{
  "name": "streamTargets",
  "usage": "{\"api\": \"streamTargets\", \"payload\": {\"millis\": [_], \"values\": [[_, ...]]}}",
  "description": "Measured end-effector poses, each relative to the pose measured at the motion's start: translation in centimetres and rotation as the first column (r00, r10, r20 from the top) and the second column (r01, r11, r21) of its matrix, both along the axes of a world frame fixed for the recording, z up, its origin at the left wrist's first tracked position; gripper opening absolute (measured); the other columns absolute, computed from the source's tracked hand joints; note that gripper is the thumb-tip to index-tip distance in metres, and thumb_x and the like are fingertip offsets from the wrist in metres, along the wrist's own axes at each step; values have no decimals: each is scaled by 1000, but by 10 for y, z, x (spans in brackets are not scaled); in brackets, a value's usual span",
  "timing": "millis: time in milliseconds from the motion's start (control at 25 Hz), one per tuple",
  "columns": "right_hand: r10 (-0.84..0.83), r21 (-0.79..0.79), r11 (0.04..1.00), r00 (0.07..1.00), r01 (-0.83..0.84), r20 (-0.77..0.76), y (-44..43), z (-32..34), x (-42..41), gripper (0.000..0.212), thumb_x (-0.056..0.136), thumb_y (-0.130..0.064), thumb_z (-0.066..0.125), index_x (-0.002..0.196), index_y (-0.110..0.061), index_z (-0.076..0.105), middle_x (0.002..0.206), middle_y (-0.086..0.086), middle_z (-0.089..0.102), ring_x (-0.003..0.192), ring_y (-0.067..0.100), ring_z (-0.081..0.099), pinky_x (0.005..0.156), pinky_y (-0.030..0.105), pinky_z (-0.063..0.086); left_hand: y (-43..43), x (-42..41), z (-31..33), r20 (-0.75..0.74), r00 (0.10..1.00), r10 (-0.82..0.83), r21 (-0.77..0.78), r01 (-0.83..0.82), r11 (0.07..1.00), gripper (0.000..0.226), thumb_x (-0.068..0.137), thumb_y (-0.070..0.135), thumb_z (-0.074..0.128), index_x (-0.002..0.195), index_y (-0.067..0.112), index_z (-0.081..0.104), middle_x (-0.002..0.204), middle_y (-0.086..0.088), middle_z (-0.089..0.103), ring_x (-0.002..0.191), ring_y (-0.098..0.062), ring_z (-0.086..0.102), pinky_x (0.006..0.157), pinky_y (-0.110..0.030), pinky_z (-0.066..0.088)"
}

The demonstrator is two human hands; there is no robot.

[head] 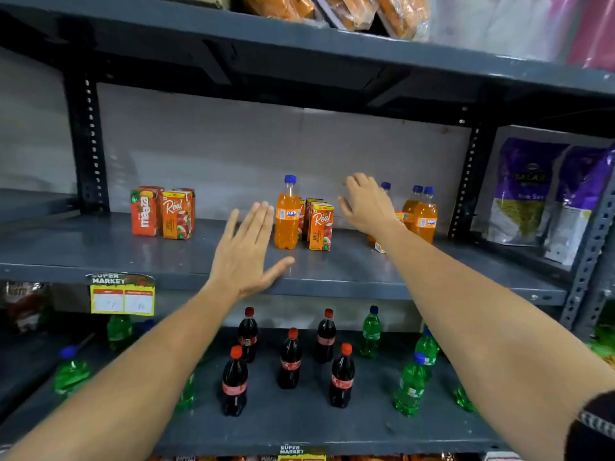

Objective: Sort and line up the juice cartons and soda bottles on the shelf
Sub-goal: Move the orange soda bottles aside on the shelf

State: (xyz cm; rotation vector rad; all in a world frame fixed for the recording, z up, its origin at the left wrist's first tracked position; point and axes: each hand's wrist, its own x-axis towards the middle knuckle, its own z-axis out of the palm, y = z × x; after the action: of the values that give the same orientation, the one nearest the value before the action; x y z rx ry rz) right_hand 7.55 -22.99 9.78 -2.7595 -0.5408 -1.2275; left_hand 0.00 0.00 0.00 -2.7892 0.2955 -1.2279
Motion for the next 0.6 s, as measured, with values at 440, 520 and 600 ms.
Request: {"api": "streamTargets", "payload": {"millis": [440, 520, 600], "values": [[252, 36, 967, 943, -250, -218, 76, 18, 46, 55, 94, -28, 49, 143, -11, 31, 146, 15, 40, 131, 30, 43, 104, 40, 42, -2, 10, -37, -64, 987, 150, 36, -148, 988, 100, 85, 74, 6, 145, -3, 27, 151, -19, 36, 143, -28, 30, 117, -48, 9], [265, 50, 964, 922, -262, -281, 87, 24, 56, 49, 95, -23, 48, 140, -9, 35, 141, 17, 45, 127, 32, 46, 103, 40, 43, -1, 13, -36, -48, 987, 151, 36, -149, 988, 101, 84, 74, 5, 145, -3, 28, 151, -18, 37, 142, -28, 31, 117, -48, 9], [283, 87, 959, 907, -269, -311, 94, 28, 62, 38, 94, -17, 49, 130, -6, 46, 130, 18, 53, 118, 31, 52, 96, 35, 45, -1, 16, -37, -18, 989, 150, 42, -149, 988, 100, 84, 74, 6, 144, -3, 30, 150, -17, 39, 141, -27, 33, 117, -48, 10]]}}
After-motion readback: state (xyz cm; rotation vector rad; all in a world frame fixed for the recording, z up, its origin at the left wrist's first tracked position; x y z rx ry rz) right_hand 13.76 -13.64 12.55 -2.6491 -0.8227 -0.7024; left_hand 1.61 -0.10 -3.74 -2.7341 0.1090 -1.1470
